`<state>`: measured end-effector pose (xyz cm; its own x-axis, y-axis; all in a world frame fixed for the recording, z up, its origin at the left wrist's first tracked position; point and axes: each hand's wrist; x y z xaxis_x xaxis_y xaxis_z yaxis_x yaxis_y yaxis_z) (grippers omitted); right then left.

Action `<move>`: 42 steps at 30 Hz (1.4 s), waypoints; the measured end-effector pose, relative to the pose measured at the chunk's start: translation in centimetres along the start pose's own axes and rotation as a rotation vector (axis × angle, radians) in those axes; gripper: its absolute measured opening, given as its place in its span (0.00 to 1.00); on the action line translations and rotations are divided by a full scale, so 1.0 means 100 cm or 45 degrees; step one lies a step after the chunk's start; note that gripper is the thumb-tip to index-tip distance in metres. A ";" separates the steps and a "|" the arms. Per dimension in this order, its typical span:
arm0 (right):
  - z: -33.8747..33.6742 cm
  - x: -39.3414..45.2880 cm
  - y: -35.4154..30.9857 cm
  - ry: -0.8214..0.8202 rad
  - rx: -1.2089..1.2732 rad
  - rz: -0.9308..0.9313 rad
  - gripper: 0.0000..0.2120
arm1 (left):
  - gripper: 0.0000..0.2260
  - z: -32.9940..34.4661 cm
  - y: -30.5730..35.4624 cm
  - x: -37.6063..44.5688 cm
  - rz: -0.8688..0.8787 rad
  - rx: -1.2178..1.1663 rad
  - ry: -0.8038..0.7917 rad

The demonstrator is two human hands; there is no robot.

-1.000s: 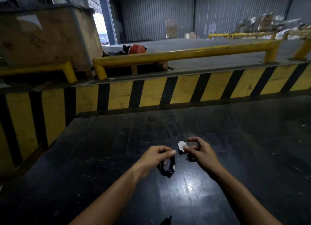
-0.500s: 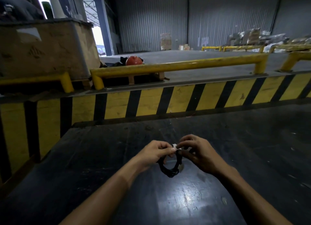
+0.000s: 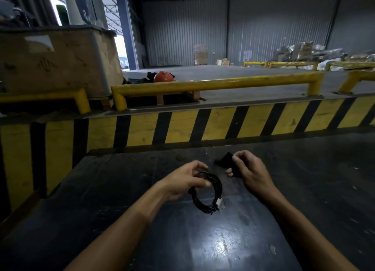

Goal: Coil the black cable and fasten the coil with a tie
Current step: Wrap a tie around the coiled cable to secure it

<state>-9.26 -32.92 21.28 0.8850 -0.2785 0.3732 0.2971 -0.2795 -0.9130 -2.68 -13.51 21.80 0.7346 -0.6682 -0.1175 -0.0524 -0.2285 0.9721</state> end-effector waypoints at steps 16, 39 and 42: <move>0.018 0.013 0.014 -0.034 -0.732 -0.288 0.02 | 0.26 -0.032 -0.029 -0.006 0.013 0.514 0.408; 0.003 0.014 0.004 -0.535 -0.532 -0.252 0.06 | 0.10 0.002 -0.017 -0.005 -0.064 -0.172 0.004; 0.000 0.011 0.002 -0.536 -0.516 -0.263 0.06 | 0.07 0.001 -0.017 -0.004 -0.118 -0.244 -0.008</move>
<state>-8.19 -33.26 21.51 0.9139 0.1821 0.3629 0.3905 -0.6389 -0.6627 -2.96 -12.88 20.16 0.7259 -0.6553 -0.2088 0.1450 -0.1509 0.9778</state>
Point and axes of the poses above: each hand's wrist, its own x-axis towards the middle knuckle, its own z-axis out of the palm, y = z × x, and after that the axes turned 2 degrees about x, right-handed
